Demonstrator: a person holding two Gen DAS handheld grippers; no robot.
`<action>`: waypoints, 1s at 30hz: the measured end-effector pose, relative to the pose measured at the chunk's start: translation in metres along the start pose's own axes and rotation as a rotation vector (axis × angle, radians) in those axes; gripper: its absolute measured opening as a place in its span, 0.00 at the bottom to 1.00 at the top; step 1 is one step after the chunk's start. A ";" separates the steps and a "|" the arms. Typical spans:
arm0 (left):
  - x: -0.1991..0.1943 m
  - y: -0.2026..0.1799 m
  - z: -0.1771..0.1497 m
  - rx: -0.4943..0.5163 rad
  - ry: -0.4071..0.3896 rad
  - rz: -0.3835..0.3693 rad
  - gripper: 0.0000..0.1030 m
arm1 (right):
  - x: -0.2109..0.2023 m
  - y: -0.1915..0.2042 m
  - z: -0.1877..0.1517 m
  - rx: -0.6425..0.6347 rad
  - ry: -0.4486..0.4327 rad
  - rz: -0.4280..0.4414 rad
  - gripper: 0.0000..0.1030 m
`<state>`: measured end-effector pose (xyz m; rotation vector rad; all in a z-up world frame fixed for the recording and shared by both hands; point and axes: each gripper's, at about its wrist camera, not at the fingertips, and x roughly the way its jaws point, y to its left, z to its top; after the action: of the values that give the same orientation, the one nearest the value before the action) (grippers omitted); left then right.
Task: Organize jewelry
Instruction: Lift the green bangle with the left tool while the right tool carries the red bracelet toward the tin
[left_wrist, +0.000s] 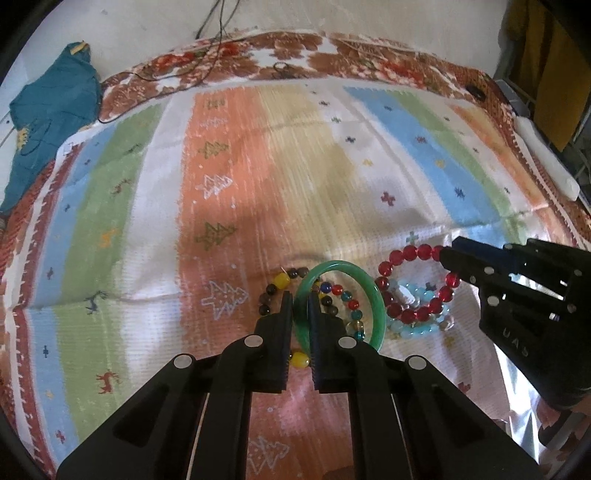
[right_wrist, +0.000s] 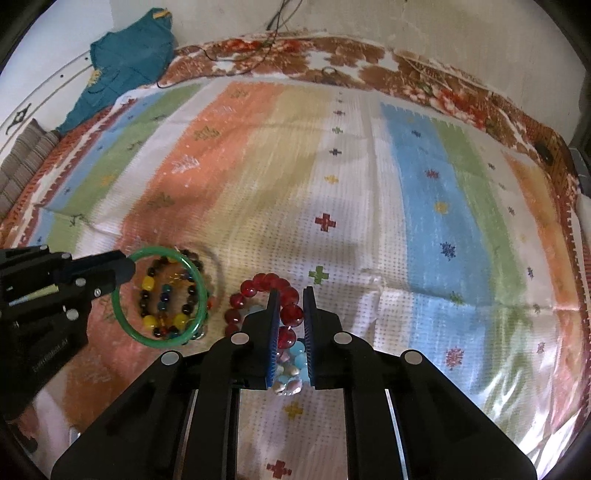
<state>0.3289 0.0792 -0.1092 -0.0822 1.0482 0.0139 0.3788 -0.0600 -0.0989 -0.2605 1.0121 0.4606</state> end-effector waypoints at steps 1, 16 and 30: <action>-0.003 0.001 0.000 -0.002 -0.004 0.004 0.08 | -0.002 0.000 0.000 -0.002 -0.003 0.001 0.13; -0.046 -0.007 -0.011 0.003 -0.033 0.044 0.08 | -0.044 -0.011 -0.013 0.009 -0.054 -0.030 0.13; -0.069 -0.017 -0.033 0.007 -0.037 0.060 0.08 | -0.078 -0.017 -0.031 0.021 -0.091 -0.033 0.12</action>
<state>0.2669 0.0613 -0.0651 -0.0439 1.0131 0.0662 0.3290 -0.1073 -0.0480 -0.2356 0.9223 0.4279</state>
